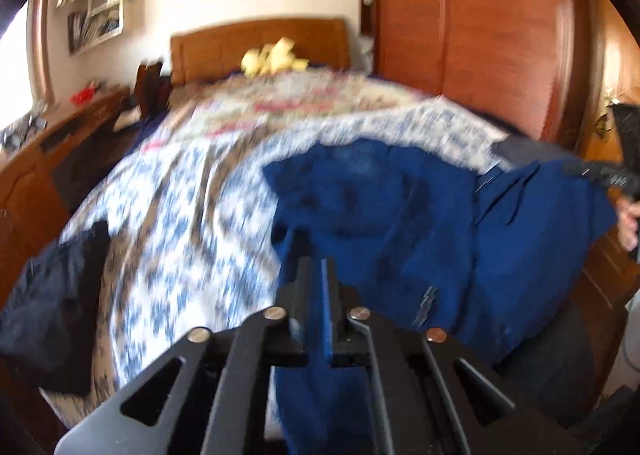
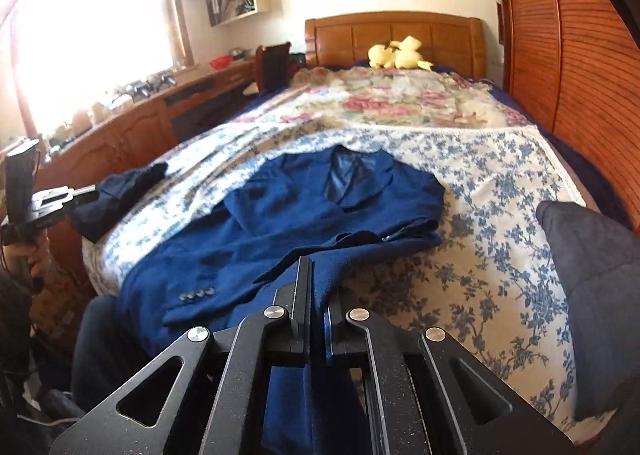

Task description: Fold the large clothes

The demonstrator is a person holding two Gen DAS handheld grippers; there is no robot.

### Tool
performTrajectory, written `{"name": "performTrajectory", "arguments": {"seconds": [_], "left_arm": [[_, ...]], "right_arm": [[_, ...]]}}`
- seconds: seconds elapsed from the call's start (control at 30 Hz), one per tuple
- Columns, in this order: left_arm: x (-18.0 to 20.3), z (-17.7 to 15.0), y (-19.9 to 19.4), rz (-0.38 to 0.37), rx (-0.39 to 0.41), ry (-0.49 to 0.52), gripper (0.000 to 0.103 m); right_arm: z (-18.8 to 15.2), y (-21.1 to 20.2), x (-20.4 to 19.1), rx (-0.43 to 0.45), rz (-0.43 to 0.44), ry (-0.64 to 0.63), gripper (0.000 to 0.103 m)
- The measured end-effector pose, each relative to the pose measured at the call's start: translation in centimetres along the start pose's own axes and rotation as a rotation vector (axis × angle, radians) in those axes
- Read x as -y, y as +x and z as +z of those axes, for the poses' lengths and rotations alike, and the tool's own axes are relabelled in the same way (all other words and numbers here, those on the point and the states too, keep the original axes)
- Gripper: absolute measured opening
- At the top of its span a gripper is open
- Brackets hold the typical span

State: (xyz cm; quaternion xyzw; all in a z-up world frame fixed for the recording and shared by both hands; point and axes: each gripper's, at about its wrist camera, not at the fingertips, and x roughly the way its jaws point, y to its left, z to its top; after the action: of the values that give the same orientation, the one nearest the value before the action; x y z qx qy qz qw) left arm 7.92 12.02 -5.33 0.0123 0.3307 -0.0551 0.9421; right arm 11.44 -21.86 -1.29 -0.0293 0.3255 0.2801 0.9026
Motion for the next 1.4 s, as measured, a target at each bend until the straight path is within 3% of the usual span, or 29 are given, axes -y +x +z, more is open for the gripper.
{"name": "performTrajectory", "arguments": {"seconds": [0.1,0.23,0.43,1.2,1.27,1.33,1.4], "left_arm": [[-1.3,-3.4,2.5,0.005,-0.073,-0.040,0.026],[-1.7,-6.8,4.6,0.004,-0.139,-0.074,0.031],[-2.0,-9.8,6.9,0.010,-0.198,-0.098,0.032],[-1.7,-11.6,6.4,-0.012,-0.164,-0.126,0.032],[-1.5,-11.8,6.2,-0.023,-0.156,-0.117,0.023],[-1.2,-11.6,6.1,-0.061,-0.162,-0.108,0.002],[-0.9,-10.8,5.5,-0.086,-0.148,-0.104,0.000]], "right_arm": [[-1.4,0.6,1.0,-0.023,-0.011,0.015,0.002],[-3.5,1.6,2.3,-0.057,-0.025,0.046,0.002],[-5.6,3.1,3.4,-0.109,-0.059,0.062,0.002],[-7.8,4.6,3.8,-0.160,-0.078,0.107,0.003],[-8.2,4.8,3.9,-0.168,-0.073,0.112,0.004],[-8.5,5.1,3.9,-0.178,-0.071,0.113,0.004],[-8.6,5.2,3.8,-0.175,-0.058,0.109,0.002]]}}
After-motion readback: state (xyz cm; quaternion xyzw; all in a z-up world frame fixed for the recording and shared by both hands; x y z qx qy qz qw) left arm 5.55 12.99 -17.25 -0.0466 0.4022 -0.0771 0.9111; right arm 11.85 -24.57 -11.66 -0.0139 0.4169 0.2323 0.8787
